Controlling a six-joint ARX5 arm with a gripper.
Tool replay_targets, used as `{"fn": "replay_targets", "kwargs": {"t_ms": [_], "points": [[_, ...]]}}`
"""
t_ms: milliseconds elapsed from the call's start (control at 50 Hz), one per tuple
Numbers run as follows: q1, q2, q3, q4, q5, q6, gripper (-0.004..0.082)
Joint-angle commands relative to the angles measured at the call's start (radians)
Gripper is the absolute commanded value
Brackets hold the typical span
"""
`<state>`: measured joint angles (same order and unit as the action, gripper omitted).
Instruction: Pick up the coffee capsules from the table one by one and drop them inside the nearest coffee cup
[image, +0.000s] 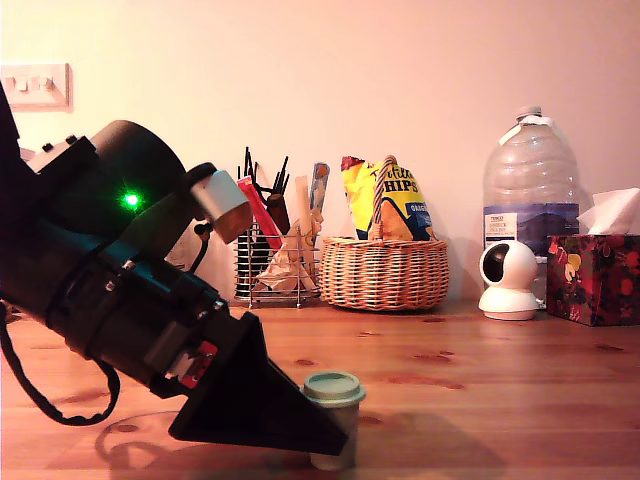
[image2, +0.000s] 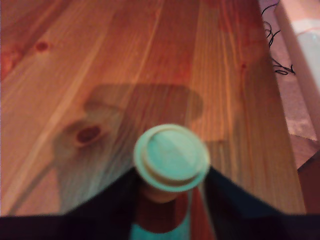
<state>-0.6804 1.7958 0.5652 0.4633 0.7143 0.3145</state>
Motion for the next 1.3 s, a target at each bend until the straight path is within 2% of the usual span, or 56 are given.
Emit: {"fn": "replay_targets", "kwargs": {"t_ms": [0,380,760,960,1280], "points": [[-0.003,0.011,0.013,0.006,0.003,0.004,0.0196],[-0.002,-0.001,0.016,0.024,0.003,0.003,0.0195],[0.019,-0.149,0.016,-0.017,0.002,0.000,0.0195],[0.082,-0.232,0.016,-0.074,-0.024,0.000,0.0195],[0.226,-0.343,0.016,-0.147,-0.044,-0.001,0.0195]]}}
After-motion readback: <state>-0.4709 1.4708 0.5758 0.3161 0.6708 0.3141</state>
